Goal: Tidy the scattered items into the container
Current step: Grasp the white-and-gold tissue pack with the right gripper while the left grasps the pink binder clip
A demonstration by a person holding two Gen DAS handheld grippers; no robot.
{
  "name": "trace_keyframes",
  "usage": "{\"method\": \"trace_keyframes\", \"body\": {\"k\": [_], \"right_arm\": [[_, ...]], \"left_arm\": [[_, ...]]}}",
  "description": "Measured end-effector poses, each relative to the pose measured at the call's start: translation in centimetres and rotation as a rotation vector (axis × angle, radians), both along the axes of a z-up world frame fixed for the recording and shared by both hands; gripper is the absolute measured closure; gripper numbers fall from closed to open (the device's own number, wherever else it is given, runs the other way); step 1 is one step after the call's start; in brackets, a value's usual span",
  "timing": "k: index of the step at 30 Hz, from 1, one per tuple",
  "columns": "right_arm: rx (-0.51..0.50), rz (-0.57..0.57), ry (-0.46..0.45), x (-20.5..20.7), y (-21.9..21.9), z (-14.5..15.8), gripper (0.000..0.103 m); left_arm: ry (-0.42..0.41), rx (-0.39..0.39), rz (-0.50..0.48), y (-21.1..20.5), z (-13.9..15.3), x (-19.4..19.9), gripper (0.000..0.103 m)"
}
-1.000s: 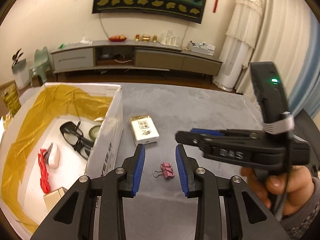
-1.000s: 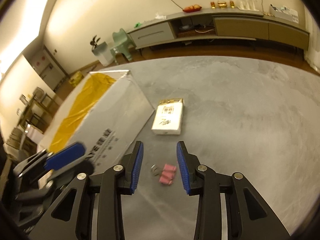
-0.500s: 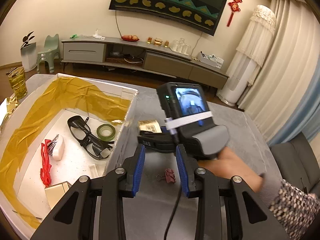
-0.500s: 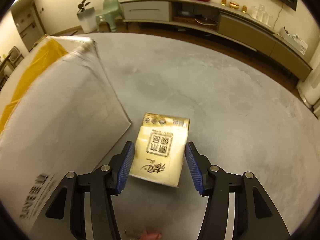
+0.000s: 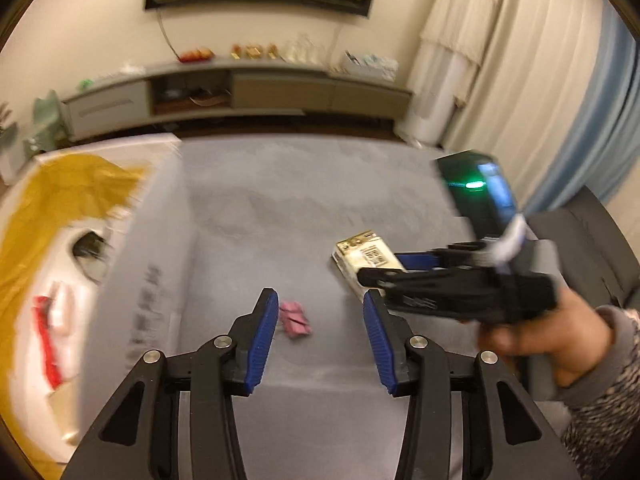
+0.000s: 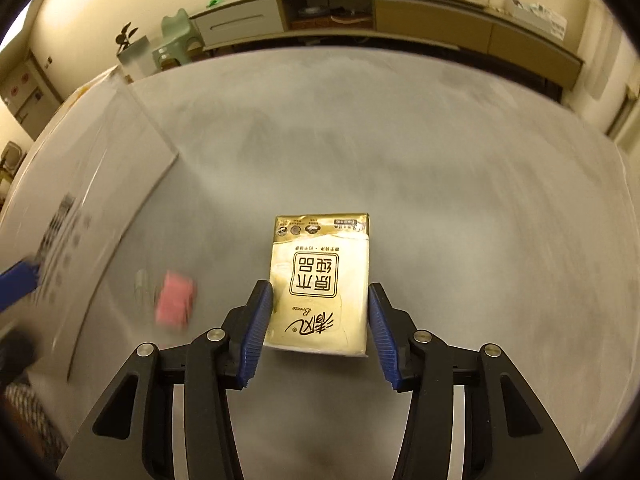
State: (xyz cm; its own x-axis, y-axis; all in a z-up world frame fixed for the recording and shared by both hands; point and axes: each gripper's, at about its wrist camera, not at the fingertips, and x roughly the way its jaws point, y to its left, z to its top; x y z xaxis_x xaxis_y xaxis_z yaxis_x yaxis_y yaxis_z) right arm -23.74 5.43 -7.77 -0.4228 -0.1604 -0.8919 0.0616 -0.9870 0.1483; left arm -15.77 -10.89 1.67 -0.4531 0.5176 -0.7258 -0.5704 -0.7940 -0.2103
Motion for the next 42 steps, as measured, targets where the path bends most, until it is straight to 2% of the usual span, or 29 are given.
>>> {"method": "trace_keyframes", "body": {"k": [6, 8, 10, 12, 14, 16, 19, 24, 26, 29, 31, 33, 34, 35, 42], "right_arm": [[-0.025, -0.016, -0.048, 4.8, 0.4, 0.2, 0.052], [-0.042, -0.042, -0.051, 6.1, 0.8, 0.1, 0.052], [-0.061, -0.073, -0.054, 7.4, 1.3, 0.1, 0.052], [-0.079, -0.099, -0.058, 8.5, 1.7, 0.2, 0.052], [-0.102, -0.136, -0.058, 9.6, 2.5, 0.2, 0.051], [-0.12, -0.154, -0.058, 10.1, 2.9, 0.0, 0.051], [-0.112, -0.139, -0.05, 9.9, 2.7, -0.1, 0.05], [-0.1, -0.122, -0.034, 9.8, 2.6, -0.1, 0.05], [-0.096, -0.115, -0.029, 9.9, 2.6, -0.1, 0.049], [-0.087, -0.106, -0.023, 10.2, 2.7, 0.0, 0.049], [-0.078, -0.102, -0.02, 10.2, 2.5, 0.0, 0.049], [-0.064, -0.094, -0.016, 10.1, 2.2, 0.1, 0.049], [-0.058, -0.091, -0.014, 10.2, 2.2, 0.1, 0.049], [-0.054, -0.089, -0.012, 10.2, 2.1, 0.1, 0.049], [-0.027, -0.079, 0.005, 10.6, 1.7, 0.5, 0.051]], "left_arm": [[-0.037, -0.073, 0.03, 2.4, -4.2, -2.6, 0.057], [-0.029, -0.081, 0.058, 2.4, -5.4, -3.2, 0.053], [-0.092, -0.071, 0.05, 2.5, -6.6, -3.3, 0.053], [-0.184, -0.013, -0.016, 2.7, -6.9, -2.6, 0.053], [-0.215, 0.024, -0.104, 3.0, -6.2, -1.4, 0.053], [-0.152, 0.018, -0.115, 2.8, -5.1, -0.6, 0.053], [-0.066, -0.041, -0.062, 2.7, -5.1, -0.8, 0.053], [-0.039, -0.085, -0.099, 4.3, -6.1, 0.1, 0.052], [-0.018, -0.09, -0.121, 5.0, -6.1, 0.9, 0.048], [-0.023, -0.103, -0.137, 5.8, -6.6, 1.3, 0.048], [-0.016, -0.146, -0.125, 6.4, -7.2, 0.7, 0.048], [0.005, -0.167, -0.119, 6.8, -7.6, 0.7, 0.056], [0.015, -0.181, -0.115, 7.1, -7.7, 0.8, 0.066], [0.018, -0.188, -0.115, 7.1, -7.6, 0.9, 0.069], [0.012, -0.175, -0.093, 6.6, -7.6, 0.4, 0.069]]}}
